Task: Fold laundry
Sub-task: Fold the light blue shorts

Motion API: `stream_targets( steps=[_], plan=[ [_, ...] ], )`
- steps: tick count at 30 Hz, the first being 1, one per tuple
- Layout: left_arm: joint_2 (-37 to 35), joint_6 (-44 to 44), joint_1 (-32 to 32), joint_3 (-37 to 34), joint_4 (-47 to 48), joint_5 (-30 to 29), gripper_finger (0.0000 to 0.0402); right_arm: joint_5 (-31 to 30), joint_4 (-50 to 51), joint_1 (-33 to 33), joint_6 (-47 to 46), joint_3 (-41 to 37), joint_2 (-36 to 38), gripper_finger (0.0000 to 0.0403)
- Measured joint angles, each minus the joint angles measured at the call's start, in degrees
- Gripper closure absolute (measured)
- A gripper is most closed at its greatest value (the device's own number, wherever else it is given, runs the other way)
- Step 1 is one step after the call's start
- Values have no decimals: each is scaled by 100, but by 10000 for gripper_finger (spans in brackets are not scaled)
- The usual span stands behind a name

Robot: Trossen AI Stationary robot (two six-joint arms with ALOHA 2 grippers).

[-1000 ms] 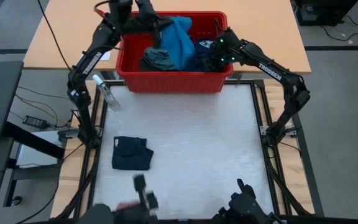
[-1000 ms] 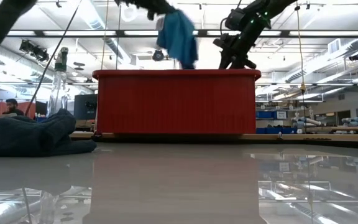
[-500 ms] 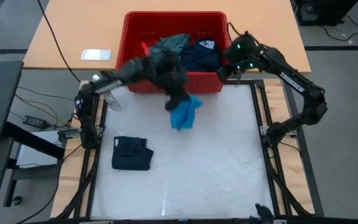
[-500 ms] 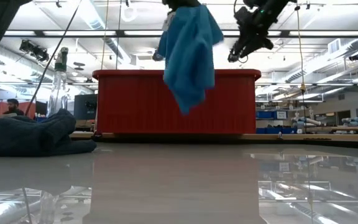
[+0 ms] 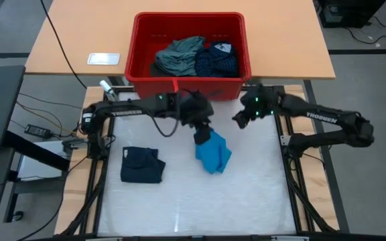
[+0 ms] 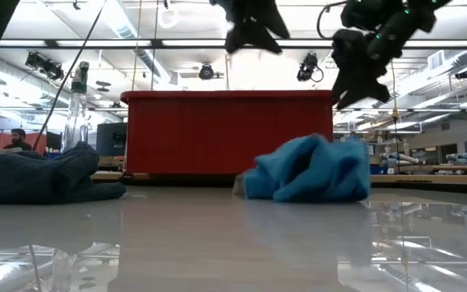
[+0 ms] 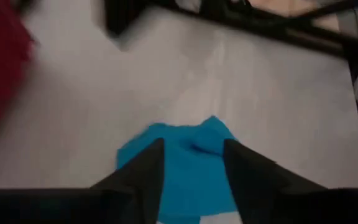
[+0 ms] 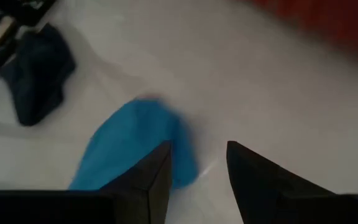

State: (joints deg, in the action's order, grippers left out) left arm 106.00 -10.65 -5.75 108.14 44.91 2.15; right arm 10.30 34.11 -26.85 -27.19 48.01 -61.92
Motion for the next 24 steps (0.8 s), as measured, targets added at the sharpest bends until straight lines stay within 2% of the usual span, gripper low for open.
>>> stream_targets(
  steps=[2, 5, 10, 13, 17, 19, 24],
  plan=[
    [-12, -167, 33, 202, 220, -27, 198, 102, -270, 224, -290, -316, 86, 244],
    [-20, -530, 175, 53, 533, -15, 185, 312, -846, 561, -794, -720, 90, 244],
    [0, -1088, 443, -1155, 411, -63, 190, 398, -2107, 1403, -1663, -1210, -284, 244],
    [4, -1255, 493, -2070, 23, 123, 195, -174, -2474, 1961, -1957, -1275, -658, 244],
    [-27, -1343, 483, -3022, -1150, 406, 195, -1030, -2243, 2395, -2424, -1283, -1320, 256],
    [-29, -1526, 480, -3337, -1661, 557, 196, -1076, -2185, 2546, -2731, -1292, -1634, 280],
    [-38, -2004, 484, -4023, -2954, 609, 196, -1105, -2486, 3065, -3365, -1292, -2065, 387]
  ],
)
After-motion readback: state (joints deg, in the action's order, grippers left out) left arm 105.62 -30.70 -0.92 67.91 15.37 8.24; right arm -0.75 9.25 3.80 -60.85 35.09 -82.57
